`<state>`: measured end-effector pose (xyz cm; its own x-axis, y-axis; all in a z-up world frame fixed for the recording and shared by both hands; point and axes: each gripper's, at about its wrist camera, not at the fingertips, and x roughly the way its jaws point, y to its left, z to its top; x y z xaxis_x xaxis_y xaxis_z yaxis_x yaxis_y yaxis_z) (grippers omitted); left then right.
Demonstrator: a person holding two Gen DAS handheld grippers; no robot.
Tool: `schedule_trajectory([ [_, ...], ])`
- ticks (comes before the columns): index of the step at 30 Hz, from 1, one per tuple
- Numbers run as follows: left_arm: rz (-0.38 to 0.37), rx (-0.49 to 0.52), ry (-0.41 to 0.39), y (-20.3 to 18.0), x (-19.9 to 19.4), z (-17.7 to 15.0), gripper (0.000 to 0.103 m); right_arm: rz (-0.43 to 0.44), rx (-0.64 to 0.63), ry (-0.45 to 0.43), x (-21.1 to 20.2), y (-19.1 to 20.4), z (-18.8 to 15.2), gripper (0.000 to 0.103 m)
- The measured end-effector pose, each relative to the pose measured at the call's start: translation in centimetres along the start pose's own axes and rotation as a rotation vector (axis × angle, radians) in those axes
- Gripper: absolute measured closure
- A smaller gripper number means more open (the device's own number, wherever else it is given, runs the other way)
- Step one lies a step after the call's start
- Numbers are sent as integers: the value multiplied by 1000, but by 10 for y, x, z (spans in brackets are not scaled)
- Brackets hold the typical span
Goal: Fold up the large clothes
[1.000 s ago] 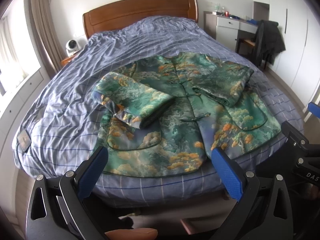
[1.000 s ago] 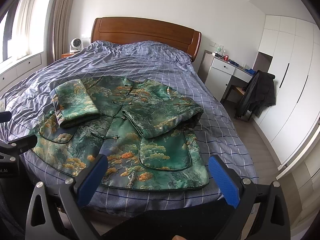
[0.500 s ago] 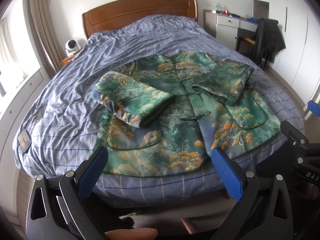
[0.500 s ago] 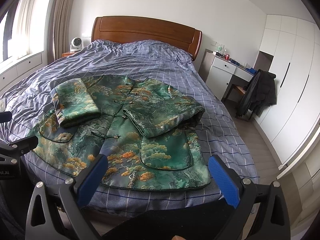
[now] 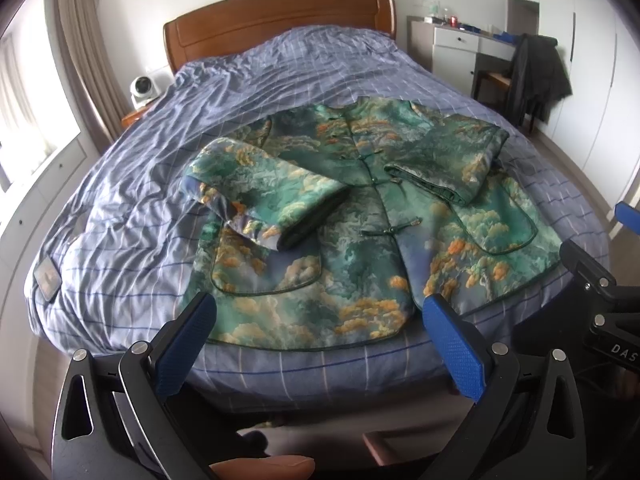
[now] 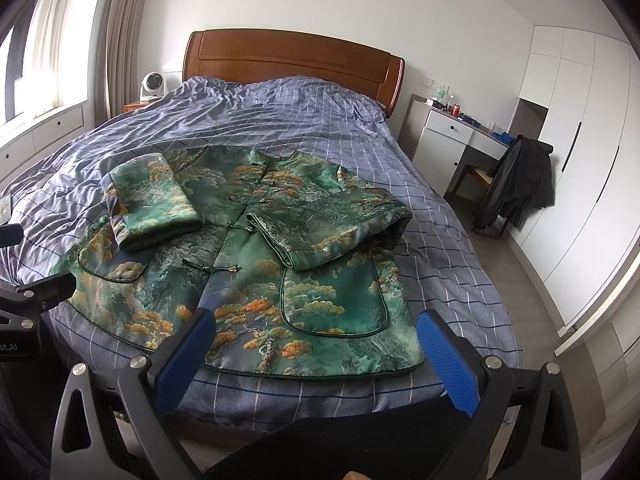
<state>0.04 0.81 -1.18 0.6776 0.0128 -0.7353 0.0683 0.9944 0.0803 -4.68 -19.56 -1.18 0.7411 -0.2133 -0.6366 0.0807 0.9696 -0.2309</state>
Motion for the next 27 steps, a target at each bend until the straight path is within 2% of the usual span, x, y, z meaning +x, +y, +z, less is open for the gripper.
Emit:
schedule_trajectory([
  [27,2,3,8,-2,1,-2,0,1,0,11,4,1,-1,1],
])
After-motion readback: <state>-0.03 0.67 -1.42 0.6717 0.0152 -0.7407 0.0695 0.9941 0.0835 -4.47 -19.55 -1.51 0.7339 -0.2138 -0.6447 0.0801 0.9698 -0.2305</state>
